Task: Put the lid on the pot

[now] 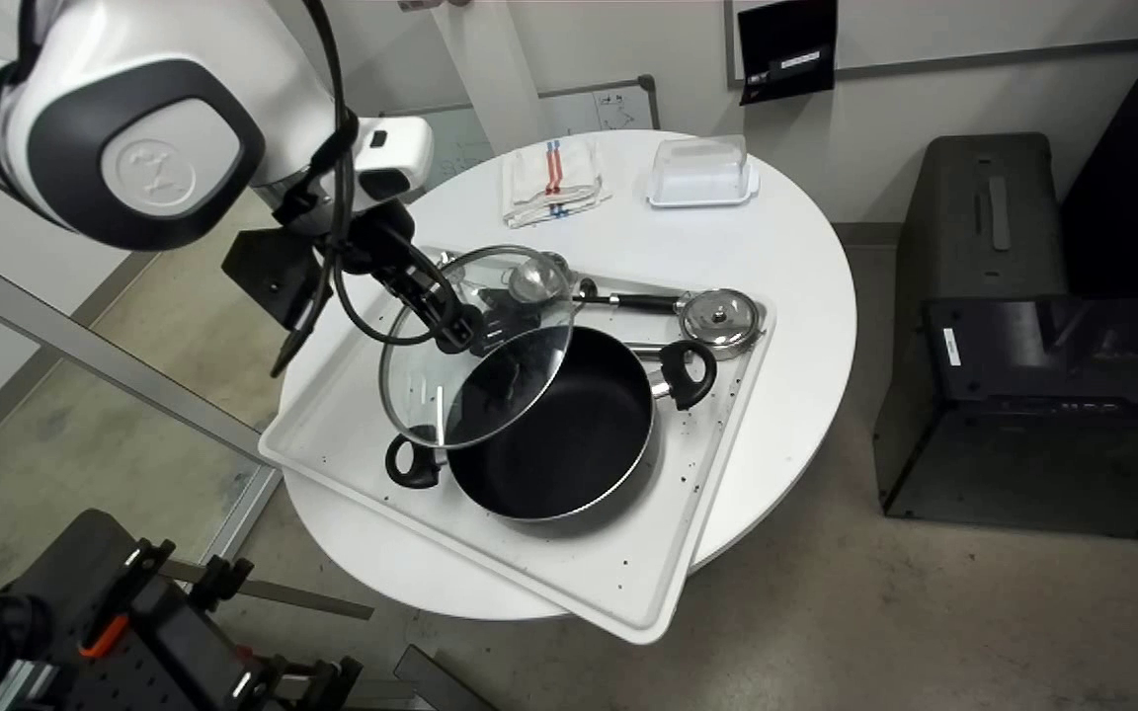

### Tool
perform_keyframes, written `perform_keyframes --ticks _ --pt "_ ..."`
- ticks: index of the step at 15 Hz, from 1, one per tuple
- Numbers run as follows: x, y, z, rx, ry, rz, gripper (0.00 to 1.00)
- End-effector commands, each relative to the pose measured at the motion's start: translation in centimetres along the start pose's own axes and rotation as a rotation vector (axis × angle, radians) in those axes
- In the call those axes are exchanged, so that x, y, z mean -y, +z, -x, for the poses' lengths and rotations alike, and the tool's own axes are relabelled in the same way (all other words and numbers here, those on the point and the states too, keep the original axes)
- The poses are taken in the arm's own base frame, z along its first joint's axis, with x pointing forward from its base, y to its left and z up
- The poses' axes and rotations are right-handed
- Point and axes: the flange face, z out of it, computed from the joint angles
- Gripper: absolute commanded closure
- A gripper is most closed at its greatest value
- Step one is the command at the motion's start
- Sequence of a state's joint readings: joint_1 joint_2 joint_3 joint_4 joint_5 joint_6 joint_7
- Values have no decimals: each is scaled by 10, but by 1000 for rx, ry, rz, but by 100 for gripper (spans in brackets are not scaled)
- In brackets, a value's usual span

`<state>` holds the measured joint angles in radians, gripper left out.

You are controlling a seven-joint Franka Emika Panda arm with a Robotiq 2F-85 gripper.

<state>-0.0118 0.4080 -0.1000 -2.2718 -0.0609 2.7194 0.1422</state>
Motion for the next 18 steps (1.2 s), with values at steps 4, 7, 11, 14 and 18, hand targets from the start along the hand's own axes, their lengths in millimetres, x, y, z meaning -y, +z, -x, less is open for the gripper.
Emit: perform_keyframes --ticks 4,7,11,14,18 --pt "-22 14 -20 27 128 4 74" --pt "-32 24 -25 40 171 3 74" --pt "-43 33 -28 83 218 -27 74" --pt "-51 37 -30 115 262 -59 74" --pt "-62 39 -33 137 317 -87 74"
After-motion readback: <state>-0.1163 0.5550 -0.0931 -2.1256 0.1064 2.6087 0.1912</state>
